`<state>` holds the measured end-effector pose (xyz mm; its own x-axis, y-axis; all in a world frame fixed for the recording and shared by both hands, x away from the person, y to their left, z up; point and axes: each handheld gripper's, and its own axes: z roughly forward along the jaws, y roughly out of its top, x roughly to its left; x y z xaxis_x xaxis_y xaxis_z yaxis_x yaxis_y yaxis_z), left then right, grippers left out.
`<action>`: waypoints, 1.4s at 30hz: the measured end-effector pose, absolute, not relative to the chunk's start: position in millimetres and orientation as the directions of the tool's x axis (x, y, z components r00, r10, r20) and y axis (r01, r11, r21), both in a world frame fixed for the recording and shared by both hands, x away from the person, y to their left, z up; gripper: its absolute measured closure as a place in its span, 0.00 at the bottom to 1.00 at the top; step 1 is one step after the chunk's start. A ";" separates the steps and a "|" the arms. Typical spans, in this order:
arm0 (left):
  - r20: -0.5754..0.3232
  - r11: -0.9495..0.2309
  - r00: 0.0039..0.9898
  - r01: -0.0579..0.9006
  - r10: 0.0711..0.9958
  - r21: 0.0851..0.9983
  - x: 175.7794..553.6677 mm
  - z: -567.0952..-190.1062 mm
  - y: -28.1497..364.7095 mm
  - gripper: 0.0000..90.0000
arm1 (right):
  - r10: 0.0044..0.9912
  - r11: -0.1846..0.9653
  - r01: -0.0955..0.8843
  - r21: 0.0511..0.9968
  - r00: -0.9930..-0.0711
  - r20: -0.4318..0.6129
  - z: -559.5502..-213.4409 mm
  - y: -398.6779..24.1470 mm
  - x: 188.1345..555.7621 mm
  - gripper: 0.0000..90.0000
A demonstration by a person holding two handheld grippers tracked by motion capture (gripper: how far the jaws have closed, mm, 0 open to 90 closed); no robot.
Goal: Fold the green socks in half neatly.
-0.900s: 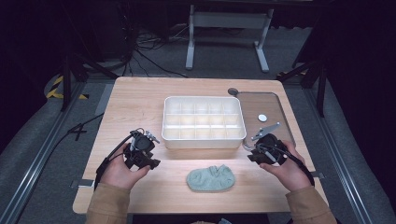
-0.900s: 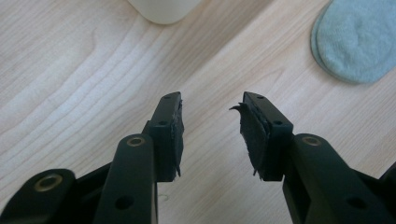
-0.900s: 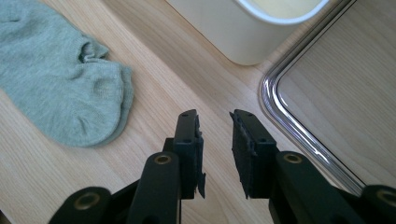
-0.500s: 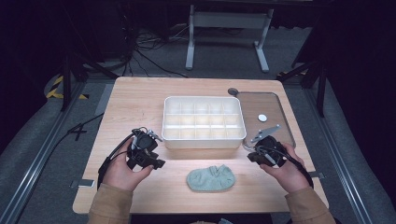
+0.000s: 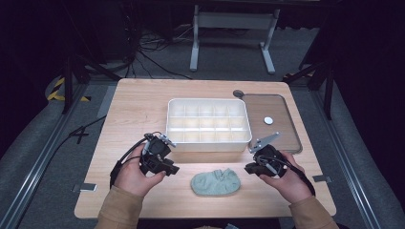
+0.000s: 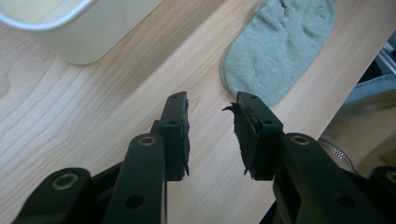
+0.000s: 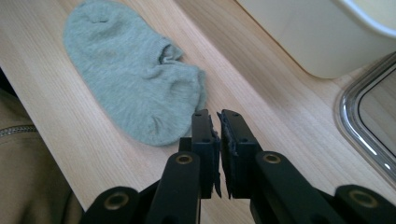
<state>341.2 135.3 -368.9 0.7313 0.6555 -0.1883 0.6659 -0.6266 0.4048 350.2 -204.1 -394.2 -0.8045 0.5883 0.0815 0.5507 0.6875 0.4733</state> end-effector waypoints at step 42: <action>-0.309 -0.594 0.628 0.778 0.715 0.205 352.8 -439.6 72.5 0.65 | 0.547 0.701 0.531 0.476 -0.829 0.118 -422.8 -180.9 329.3 0.94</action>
